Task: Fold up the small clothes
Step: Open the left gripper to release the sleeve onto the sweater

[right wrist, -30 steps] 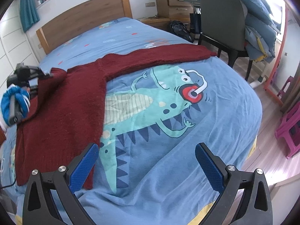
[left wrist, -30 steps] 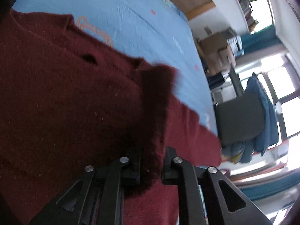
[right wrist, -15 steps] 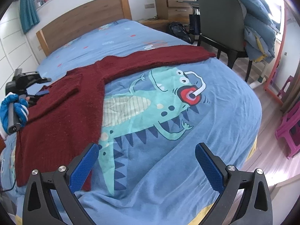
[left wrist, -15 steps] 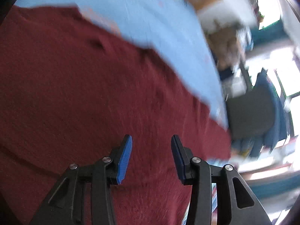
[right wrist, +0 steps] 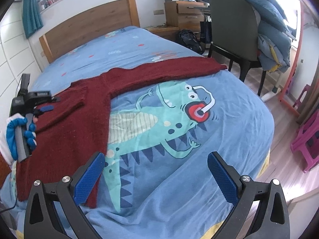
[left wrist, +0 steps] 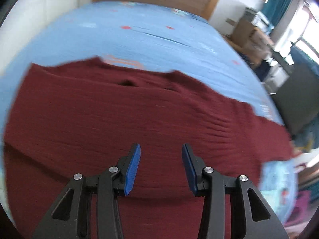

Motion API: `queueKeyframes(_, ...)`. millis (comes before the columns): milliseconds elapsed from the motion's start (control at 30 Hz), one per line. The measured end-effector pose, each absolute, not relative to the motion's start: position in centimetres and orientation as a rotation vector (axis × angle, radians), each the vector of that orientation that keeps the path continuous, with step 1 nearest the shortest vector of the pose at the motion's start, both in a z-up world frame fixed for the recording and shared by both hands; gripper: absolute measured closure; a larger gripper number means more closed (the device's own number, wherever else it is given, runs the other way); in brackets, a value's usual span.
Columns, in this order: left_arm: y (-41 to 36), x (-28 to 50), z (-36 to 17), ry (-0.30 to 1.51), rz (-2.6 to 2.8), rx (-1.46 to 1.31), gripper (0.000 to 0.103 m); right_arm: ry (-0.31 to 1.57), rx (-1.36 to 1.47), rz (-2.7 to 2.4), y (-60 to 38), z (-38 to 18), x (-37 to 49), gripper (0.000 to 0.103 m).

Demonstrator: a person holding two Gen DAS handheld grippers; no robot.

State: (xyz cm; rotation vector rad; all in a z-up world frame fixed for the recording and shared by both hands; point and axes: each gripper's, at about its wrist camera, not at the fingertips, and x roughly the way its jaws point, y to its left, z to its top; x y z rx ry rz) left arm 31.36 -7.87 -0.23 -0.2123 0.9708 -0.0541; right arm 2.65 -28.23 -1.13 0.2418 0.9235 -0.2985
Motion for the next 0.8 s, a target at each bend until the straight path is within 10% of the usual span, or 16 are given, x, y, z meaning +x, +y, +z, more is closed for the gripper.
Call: queueKeyframes(800,3.4,24.7,-4.6,0.985,0.161,-0.195,0.058,0.868,0.202,-0.292,-26.0,0.6,4.8,0.0)
